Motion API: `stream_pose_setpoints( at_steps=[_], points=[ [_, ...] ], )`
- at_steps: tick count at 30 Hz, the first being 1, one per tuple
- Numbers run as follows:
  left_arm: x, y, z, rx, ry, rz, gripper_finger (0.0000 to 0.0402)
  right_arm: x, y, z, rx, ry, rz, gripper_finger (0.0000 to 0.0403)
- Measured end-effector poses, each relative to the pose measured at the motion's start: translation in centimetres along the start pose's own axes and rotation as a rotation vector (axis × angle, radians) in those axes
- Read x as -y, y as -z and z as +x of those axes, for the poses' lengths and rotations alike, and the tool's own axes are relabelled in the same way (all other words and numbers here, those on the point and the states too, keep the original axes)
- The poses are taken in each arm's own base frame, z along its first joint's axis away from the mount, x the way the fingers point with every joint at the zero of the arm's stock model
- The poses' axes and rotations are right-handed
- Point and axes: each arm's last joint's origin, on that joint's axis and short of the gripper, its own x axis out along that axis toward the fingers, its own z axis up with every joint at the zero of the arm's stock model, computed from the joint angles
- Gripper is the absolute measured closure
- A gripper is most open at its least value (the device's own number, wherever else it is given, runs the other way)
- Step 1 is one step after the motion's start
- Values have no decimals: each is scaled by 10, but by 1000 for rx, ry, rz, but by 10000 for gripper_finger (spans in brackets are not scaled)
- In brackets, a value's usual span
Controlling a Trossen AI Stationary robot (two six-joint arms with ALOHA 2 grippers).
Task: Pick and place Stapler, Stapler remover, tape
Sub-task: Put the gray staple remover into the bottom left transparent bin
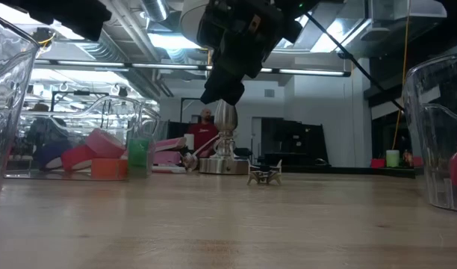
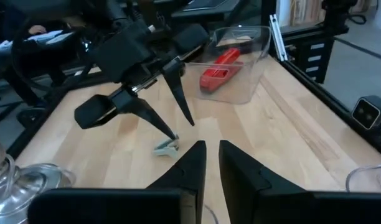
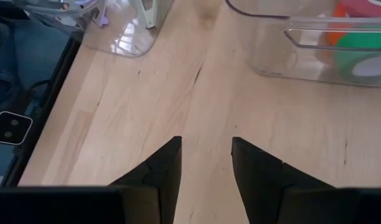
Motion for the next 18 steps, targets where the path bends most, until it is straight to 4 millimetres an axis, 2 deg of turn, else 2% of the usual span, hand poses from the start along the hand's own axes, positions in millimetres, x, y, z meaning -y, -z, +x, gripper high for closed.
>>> stream_pose_setpoints(
  at_steps=[5,11,18],
  points=[
    [3,-1,0,15,73,-17,357,-1,0,0,1,-1,-3,261],
    [8,-3,5,7,172,-220,361,-2,-6,2,52,56,-37,261],
    [14,2,18,-36,187,-272,358,-22,-1,11,-18,46,-55,261]
  ],
)
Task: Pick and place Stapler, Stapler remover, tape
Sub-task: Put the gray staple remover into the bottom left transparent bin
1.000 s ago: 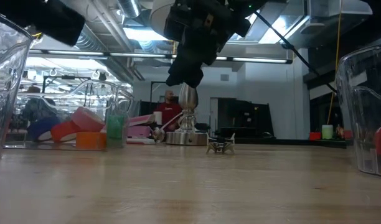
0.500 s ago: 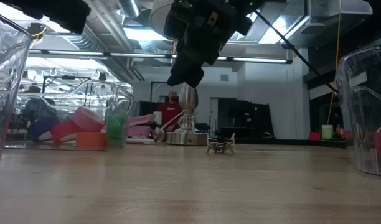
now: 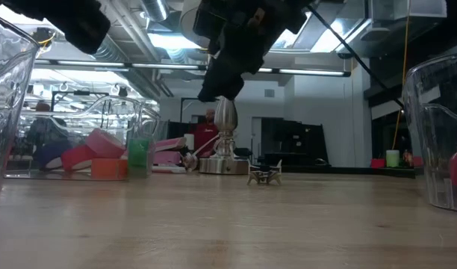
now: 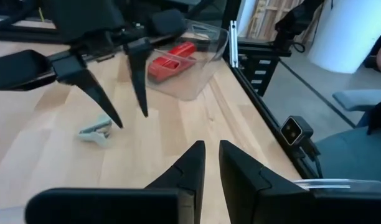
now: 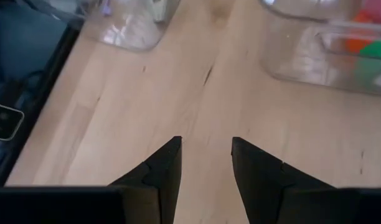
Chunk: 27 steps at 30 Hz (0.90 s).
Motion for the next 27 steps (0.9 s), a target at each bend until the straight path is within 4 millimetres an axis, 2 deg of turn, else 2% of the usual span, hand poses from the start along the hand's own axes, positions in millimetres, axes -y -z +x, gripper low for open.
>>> stream_pose_setpoints(
  at_steps=[8,13,17,22,24,27],
  points=[
    [-1,-8,4,11,42,-34,363,-21,4,9,-68,113,-7,261],
    [-2,-14,-4,-107,68,-23,371,-30,6,11,-92,101,47,261],
    [2,-37,-22,-145,255,-85,377,-29,6,11,-90,103,67,261],
    [10,-46,-44,-168,610,-75,387,-29,5,11,-88,103,62,261],
    [7,-46,-49,-156,566,-77,394,-29,6,11,-91,103,62,261],
    [-3,-45,-51,-121,334,-83,399,-29,11,10,-144,102,53,261]
  ],
)
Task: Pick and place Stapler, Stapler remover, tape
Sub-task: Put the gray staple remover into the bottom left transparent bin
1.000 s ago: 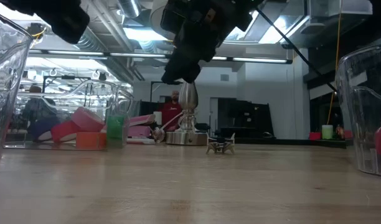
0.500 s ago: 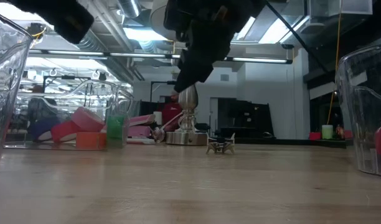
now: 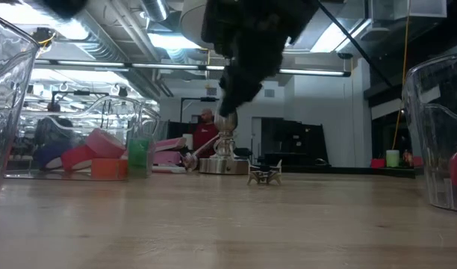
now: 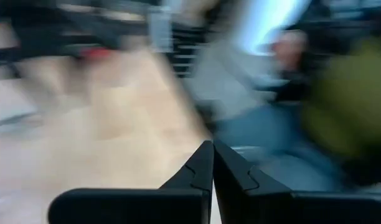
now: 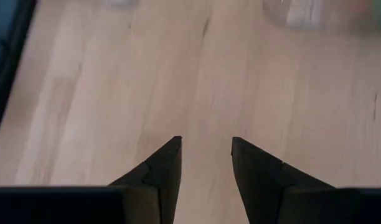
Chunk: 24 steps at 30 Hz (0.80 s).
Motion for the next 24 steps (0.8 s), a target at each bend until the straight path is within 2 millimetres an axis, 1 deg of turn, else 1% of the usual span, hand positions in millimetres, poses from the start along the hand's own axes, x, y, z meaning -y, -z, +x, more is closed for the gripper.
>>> stream_pose_setpoints(
  at_steps=[4,6,9,12,16,20,24],
  points=[
    [-14,5,-2,-14,-282,12,396,0,10,0,-97,4,22,261],
    [-21,6,-1,-18,-382,20,394,1,12,-1,-127,37,23,261],
    [-29,5,1,-23,-484,43,395,3,13,-1,-141,117,-33,261],
    [-36,4,3,-27,-556,34,398,6,14,-1,-153,185,-142,261],
    [-43,4,6,-40,-606,12,397,15,15,1,-176,191,-292,261],
    [-47,4,8,-53,-626,1,394,29,17,2,-198,193,-361,261],
    [-48,4,9,-62,-629,0,395,42,18,-1,-201,184,-404,261]
  ],
)
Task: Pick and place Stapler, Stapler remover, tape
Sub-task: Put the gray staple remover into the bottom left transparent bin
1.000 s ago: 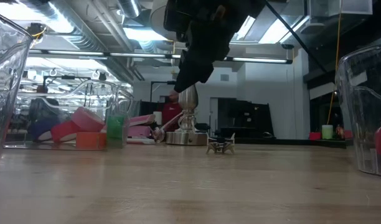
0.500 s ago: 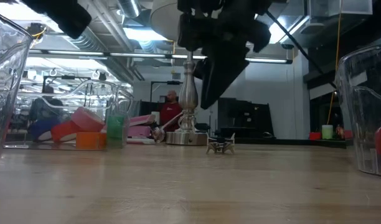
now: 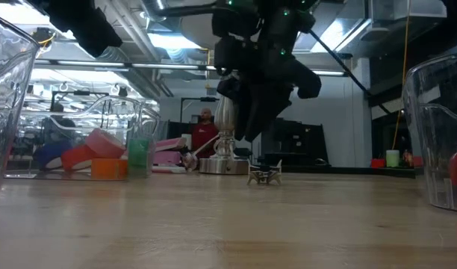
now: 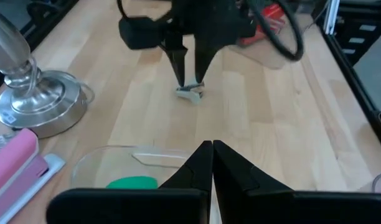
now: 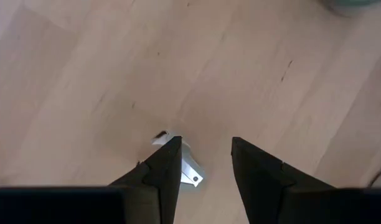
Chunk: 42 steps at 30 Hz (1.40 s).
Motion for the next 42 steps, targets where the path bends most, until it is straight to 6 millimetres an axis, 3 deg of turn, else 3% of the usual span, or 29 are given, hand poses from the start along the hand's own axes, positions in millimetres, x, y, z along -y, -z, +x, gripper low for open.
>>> stream_pose_setpoints(
  at_steps=[10,25,29,36,42],
  points=[
    [0,0,1,-3,-5,0,396,9,8,10,18,-91,-82,283],
    [-1,1,3,-12,-48,5,394,7,15,52,-67,-151,-76,287],
    [-1,1,4,-15,-53,11,397,7,15,52,-63,-148,-73,311],
    [-1,1,4,-14,-56,13,394,7,15,53,-65,-147,-50,395],
    [-1,1,4,-13,-56,13,397,14,4,43,-36,-118,113,372]
  ],
)
